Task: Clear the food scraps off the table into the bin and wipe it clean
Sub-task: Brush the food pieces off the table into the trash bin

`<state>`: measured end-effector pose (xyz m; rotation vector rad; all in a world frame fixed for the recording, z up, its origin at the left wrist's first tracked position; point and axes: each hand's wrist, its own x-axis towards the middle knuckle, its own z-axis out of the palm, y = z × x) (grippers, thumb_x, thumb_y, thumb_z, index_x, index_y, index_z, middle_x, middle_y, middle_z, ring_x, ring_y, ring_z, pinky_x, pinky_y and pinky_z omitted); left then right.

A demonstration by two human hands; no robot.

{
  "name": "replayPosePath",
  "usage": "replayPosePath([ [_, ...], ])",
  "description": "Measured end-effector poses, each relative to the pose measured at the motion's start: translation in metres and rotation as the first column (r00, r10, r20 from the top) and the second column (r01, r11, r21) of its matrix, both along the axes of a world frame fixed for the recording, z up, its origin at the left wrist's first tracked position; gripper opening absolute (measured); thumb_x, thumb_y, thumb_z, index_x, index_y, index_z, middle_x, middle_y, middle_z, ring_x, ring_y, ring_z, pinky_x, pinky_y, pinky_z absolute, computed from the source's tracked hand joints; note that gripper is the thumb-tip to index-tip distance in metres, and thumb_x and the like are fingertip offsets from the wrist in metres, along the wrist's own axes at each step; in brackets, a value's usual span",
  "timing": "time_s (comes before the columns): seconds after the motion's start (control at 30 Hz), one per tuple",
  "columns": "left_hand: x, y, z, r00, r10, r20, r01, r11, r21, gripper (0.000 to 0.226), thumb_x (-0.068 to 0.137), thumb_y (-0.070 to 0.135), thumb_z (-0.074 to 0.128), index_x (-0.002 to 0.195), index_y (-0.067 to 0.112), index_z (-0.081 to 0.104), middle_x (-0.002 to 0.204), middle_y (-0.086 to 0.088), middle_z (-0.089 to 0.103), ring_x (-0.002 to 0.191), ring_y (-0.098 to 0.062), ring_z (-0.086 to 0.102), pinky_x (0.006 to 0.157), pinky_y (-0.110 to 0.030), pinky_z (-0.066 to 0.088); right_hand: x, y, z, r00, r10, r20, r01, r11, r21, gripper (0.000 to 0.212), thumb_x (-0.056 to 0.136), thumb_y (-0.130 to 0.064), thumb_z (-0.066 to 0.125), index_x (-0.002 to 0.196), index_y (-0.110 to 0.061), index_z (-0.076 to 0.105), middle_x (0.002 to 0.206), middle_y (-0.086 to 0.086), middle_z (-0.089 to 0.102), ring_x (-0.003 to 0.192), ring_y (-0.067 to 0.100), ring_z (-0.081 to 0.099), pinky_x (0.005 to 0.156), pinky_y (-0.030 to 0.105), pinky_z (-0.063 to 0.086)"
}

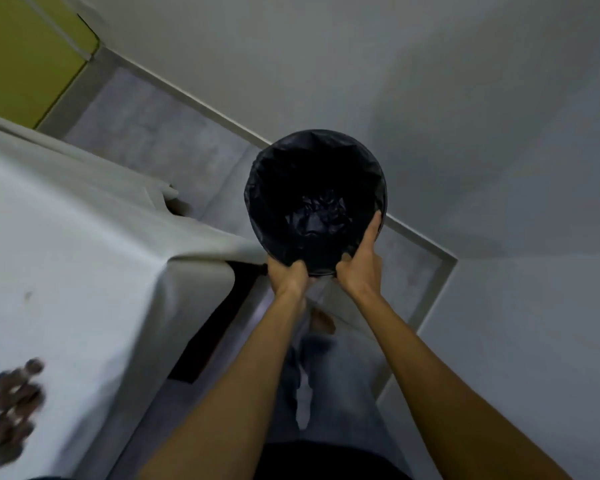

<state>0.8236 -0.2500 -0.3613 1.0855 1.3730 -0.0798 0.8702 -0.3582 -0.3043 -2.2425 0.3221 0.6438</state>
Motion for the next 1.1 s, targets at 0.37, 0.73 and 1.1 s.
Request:
replayPosePath([
  [0.37, -0.122, 0.019, 0.170, 0.983, -0.154, 0.103, 0.165, 0.980, -0.108, 0.076, 0.081, -0.016, 0.039, 0.145, 0.024, 0.038, 0.130, -0.012, 0.058, 0.102, -0.035, 0.067, 0.073, -0.054, 0.061, -0.119, -0.016, 0.115, 0.998, -0.045, 0.043, 0.044, 0.999, 0.016, 0.100, 0.087, -0.007, 0.050, 0.150, -0.051, -0.013, 0.114, 0.012, 0.064, 0.085, 0.029, 0.064, 0.078, 0.043, 0.056],
  [0.73, -0.252, 0.075, 0.215, 0.888, -0.430, 0.162, 0.445, 0.893, -0.068, 0.071, 0.083, -0.008, 0.045, 0.145, 0.026, 0.039, 0.111, 0.000, 0.061, 0.088, -0.028, 0.070, 0.070, -0.046, 0.063, -0.259, -0.010, 0.152, 0.986, -0.156, 0.058, 0.158, 0.987, -0.036, 0.102, 0.082, 0.005, 0.046, 0.147, -0.060, 0.002, 0.077, -0.009, 0.051, 0.062, 0.031, 0.068, 0.060, 0.049, 0.061],
  [1.1, -0.319, 0.144, 0.267, 0.731, -0.676, 0.093, 0.646, 0.729, 0.226, 0.038, 0.084, 0.016, 0.050, 0.120, 0.023, 0.059, 0.098, -0.006, 0.072, 0.082, -0.024, 0.071, 0.082, -0.046, 0.060, -0.335, 0.033, 0.179, 0.981, -0.190, 0.043, 0.192, 0.980, -0.052, 0.096, 0.086, 0.012, 0.044, 0.155, -0.044, 0.009, 0.097, 0.002, 0.049, 0.066, 0.035, 0.069, 0.055, 0.047, 0.062],
])
